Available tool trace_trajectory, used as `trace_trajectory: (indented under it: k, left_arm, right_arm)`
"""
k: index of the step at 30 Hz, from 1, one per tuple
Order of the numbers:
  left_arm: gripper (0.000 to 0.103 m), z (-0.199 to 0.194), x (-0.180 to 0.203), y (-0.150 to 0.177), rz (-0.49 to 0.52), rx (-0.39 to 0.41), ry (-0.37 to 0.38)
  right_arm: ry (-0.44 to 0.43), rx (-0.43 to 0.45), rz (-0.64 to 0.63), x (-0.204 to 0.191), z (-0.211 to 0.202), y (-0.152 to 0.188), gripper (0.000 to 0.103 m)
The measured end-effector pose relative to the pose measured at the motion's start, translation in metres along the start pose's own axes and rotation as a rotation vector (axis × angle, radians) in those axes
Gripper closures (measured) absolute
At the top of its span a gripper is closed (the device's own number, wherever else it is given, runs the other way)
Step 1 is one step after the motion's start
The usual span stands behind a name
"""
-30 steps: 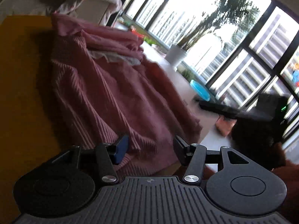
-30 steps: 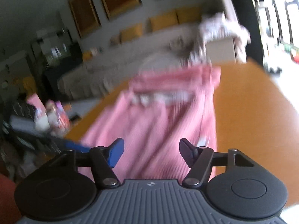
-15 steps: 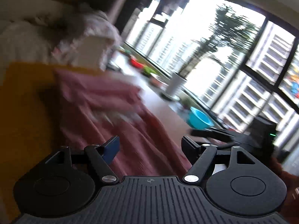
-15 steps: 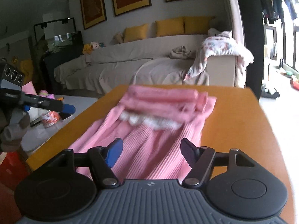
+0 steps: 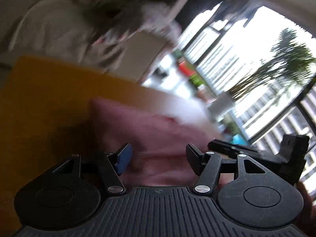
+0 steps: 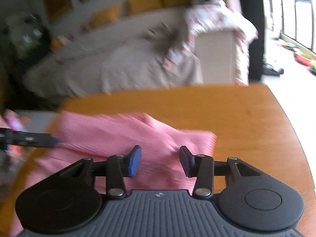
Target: Fold clothes
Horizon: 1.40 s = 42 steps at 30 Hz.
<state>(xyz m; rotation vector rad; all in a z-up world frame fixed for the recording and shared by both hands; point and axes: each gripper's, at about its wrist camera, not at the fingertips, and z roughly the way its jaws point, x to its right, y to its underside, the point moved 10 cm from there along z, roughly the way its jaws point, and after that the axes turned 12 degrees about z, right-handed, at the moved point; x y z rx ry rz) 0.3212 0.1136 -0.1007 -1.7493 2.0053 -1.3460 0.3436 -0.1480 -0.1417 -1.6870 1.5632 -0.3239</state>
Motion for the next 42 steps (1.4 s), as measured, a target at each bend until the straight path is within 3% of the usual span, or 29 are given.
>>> trace_trajectory:
  k: [2, 4, 6, 10, 13, 17, 19, 21, 23, 24, 26, 27, 28, 31, 34, 36, 37, 40, 42]
  left_arm:
    - [0.042, -0.001, -0.006, 0.004, -0.020, 0.001, 0.021]
    - [0.030, -0.013, 0.000, 0.001, 0.006, 0.031, 0.055]
    - [0.027, -0.024, 0.010, -0.002, 0.044, 0.059, 0.097]
    - [0.023, -0.023, 0.043, 0.000, 0.154, 0.064, 0.140]
    - [0.021, -0.018, 0.067, 0.004, 0.240, 0.056, 0.149]
    - [0.016, -0.014, 0.093, 0.007, 0.332, 0.053, 0.167]
    - [0.010, -0.022, 0.089, 0.004, 0.316, 0.075, 0.180]
    - [0.009, -0.022, 0.080, -0.001, 0.279, 0.087, 0.180]
    - [0.008, -0.013, 0.065, -0.002, 0.220, 0.076, 0.184]
    - [0.008, -0.005, 0.056, -0.002, 0.186, 0.059, 0.178]
    - [0.008, 0.004, 0.041, 0.001, 0.146, 0.029, 0.147]
    - [0.009, 0.008, 0.035, 0.002, 0.128, 0.015, 0.130]
    - [0.009, 0.006, 0.032, 0.000, 0.120, 0.017, 0.128]
    - [0.009, -0.012, 0.030, -0.014, 0.115, 0.070, 0.146]
    - [0.009, -0.010, 0.023, -0.021, 0.088, 0.082, 0.140]
    - [0.010, 0.006, 0.015, -0.013, 0.074, 0.026, 0.104]
    - [0.015, 0.013, 0.011, -0.008, 0.080, -0.004, 0.080]
    - [0.017, 0.002, 0.009, -0.013, 0.118, 0.004, 0.053]
    - [0.009, -0.017, 0.007, -0.026, 0.130, 0.043, 0.047]
  right_arm:
    - [-0.040, 0.030, 0.012, 0.003, -0.007, 0.002, 0.056]
    - [-0.057, 0.091, -0.039, 0.002, -0.023, -0.002, 0.052]
    - [-0.049, 0.136, -0.119, 0.001, -0.030, -0.006, 0.050]
    - [-0.089, 0.078, -0.102, -0.001, -0.009, -0.009, 0.049]
    - [-0.148, 0.000, -0.031, -0.011, 0.006, -0.005, 0.086]
    - [-0.297, 0.036, 0.121, -0.024, -0.034, -0.030, 0.087]
    - [-0.331, 0.041, 0.161, -0.022, -0.049, -0.040, 0.087]
    - [-0.332, -0.009, 0.223, -0.011, -0.048, -0.037, 0.087]
    - [-0.244, -0.071, 0.242, 0.007, -0.033, -0.024, 0.085]
    - [-0.143, -0.078, 0.211, 0.019, -0.024, -0.014, 0.083]
    - [0.017, -0.027, 0.127, 0.035, -0.017, -0.007, 0.070]
    - [0.056, 0.008, 0.096, 0.037, -0.021, -0.008, 0.070]
    - [0.055, 0.037, 0.080, 0.034, -0.027, -0.011, 0.070]
    - [-0.071, 0.104, 0.008, 0.003, -0.048, -0.019, 0.071]
    - [-0.174, 0.048, -0.036, -0.028, -0.039, -0.009, 0.070]
    - [-0.170, -0.024, -0.025, -0.032, -0.018, 0.003, 0.069]
    - [-0.155, -0.044, -0.029, -0.030, -0.008, 0.008, 0.070]
    - [-0.134, -0.059, -0.045, -0.029, -0.006, 0.008, 0.069]
    - [-0.153, 0.006, -0.064, -0.025, -0.022, -0.009, 0.047]
